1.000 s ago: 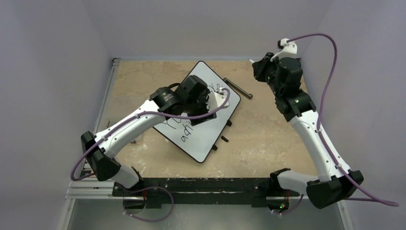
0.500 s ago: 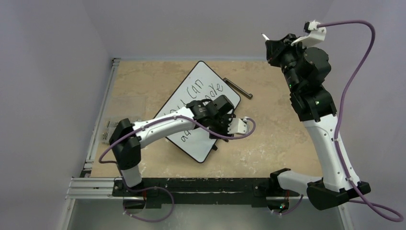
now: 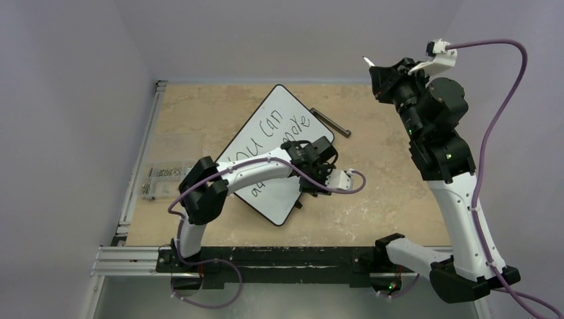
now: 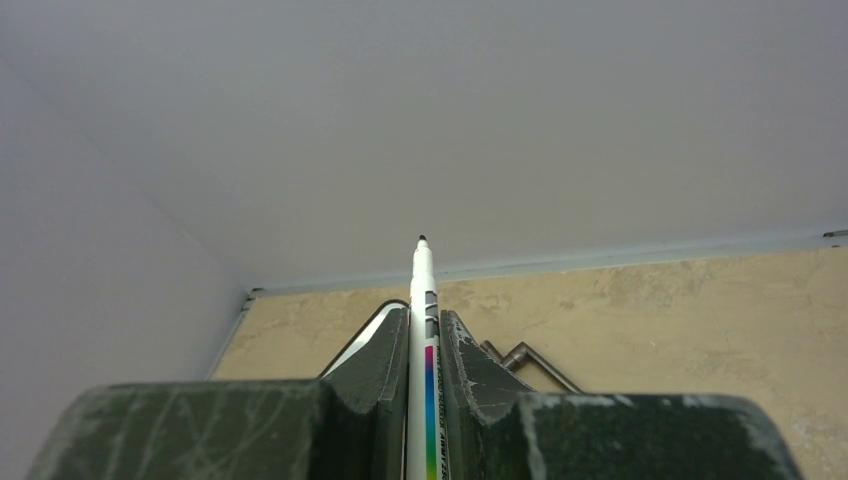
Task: Write a sentence on the whiteboard
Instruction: Pick up the pen cap from the center of the board.
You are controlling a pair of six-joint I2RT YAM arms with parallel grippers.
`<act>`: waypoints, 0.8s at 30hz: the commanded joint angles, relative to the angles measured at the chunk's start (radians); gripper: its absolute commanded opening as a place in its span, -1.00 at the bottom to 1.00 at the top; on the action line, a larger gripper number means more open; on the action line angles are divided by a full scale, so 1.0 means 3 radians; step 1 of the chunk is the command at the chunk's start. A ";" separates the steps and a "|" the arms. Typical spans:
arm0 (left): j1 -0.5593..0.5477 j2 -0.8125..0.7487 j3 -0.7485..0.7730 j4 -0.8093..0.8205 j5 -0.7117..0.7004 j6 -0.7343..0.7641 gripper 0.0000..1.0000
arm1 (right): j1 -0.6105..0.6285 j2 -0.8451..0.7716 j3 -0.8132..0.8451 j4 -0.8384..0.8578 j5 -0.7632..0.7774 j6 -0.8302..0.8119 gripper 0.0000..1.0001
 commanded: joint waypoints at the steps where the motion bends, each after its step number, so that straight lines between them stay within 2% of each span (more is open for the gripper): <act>1: -0.0018 0.0113 0.0229 0.0036 0.0084 0.0140 -0.10 | -0.0007 -0.0103 -0.0061 0.0047 -0.0077 0.0036 -1.00; 16: -0.0033 0.0512 0.0348 -0.0078 -0.0082 0.0281 -0.18 | -0.0003 -0.0204 -0.0204 0.0060 -0.0152 0.0046 -1.00; 24: -0.0034 0.0641 0.0387 -0.0084 -0.0149 0.0333 -0.32 | -0.0003 -0.0186 -0.0226 0.0077 -0.0182 0.0057 -1.00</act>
